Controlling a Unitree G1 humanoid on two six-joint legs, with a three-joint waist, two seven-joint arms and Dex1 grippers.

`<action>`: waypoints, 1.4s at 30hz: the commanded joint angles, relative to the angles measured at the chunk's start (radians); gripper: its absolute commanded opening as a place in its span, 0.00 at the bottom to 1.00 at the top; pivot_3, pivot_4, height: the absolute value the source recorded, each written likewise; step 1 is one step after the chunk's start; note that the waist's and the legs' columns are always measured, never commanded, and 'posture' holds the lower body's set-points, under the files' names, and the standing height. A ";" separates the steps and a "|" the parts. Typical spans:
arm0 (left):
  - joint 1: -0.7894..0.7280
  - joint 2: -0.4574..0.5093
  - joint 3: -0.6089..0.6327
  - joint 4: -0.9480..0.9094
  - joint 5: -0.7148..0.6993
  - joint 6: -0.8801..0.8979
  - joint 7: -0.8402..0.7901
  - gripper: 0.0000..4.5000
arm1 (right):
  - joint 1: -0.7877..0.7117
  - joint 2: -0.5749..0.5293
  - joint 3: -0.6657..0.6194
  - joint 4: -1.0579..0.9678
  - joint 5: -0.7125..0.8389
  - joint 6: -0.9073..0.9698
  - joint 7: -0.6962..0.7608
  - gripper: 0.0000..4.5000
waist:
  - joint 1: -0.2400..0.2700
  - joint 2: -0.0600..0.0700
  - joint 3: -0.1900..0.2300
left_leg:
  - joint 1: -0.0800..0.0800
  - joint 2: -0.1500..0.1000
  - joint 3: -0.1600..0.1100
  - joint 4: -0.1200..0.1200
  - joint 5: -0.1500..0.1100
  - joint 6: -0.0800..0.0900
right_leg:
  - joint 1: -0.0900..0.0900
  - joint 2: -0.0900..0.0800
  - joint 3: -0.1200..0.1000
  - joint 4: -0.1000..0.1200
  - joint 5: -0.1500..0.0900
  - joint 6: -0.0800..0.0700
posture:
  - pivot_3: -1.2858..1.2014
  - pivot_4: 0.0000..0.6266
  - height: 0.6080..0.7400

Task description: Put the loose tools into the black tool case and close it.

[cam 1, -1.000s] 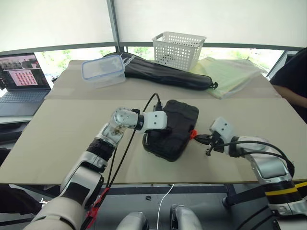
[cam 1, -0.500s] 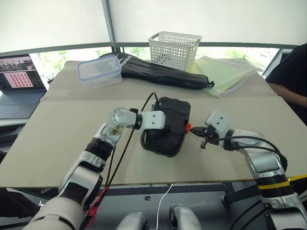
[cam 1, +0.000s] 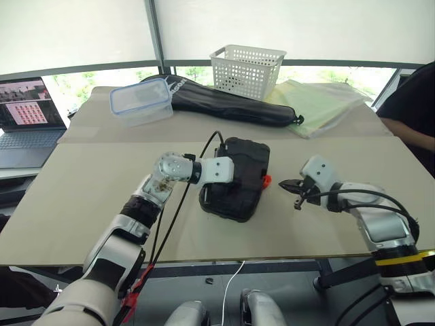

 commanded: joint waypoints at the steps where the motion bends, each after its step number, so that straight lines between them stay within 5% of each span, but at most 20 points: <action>1: -0.036 -0.012 0.100 -0.015 -0.122 0.269 -0.013 0.01 | -0.049 0.039 0.023 0.005 -0.016 -0.046 -0.024 0.00 | -0.005 -0.001 0.001 | -0.001 0.000 0.000 0.000 0.000 0.000 | -0.001 0.000 0.000 0.000 -0.001 0.001 | 0.52 0.24 1.00; 11: -0.104 -0.061 0.007 0.230 0.020 0.167 0.056 0.01 | -0.087 0.103 0.032 0.005 -0.032 -0.062 -0.046 0.00 | -0.024 -0.001 0.001 | -0.012 -0.002 0.000 -0.002 0.000 -0.001 | -0.015 0.001 -0.002 0.001 0.002 -0.003 | 0.52 0.24 1.00; 28: -0.049 -0.043 -0.009 0.193 0.036 0.126 0.029 0.01 | -0.123 0.147 0.024 -0.068 0.007 0.044 -0.040 0.00 | -0.036 -0.001 0.001 | -0.002 0.000 0.001 -0.008 0.002 -0.003 | -0.009 0.002 0.003 0.000 0.003 -0.004 | 0.52 0.24 1.00; 34: -0.043 0.001 0.061 0.128 -0.022 0.162 0.035 0.01 | -0.115 0.066 -0.112 -0.129 0.128 0.114 0.016 0.00 | -0.032 -0.001 0.001 | -0.003 -0.001 0.001 -0.008 0.002 -0.003 | -0.009 0.001 0.002 0.000 0.003 -0.004 | 0.52 0.24 1.00; 38: 0.004 0.104 0.158 -0.030 -0.139 0.295 -0.056 0.16 | -0.037 -0.058 -0.215 -0.202 0.301 0.213 0.180 0.27 | -0.040 -0.001 0.001 | -0.004 0.000 0.001 -0.010 0.002 -0.003 | -0.012 0.002 0.002 0.000 0.002 -0.005 | 0.52 0.24 1.00; 42: 0.135 0.310 0.293 -0.274 -0.291 0.432 -0.181 0.47 | 0.045 -0.220 -0.293 -0.165 0.389 0.214 0.365 0.56 | -0.044 0.000 0.002 | -0.007 0.001 0.002 -0.012 0.002 -0.003 | -0.016 0.002 0.002 0.001 0.002 -0.005 | 0.52 0.24 1.00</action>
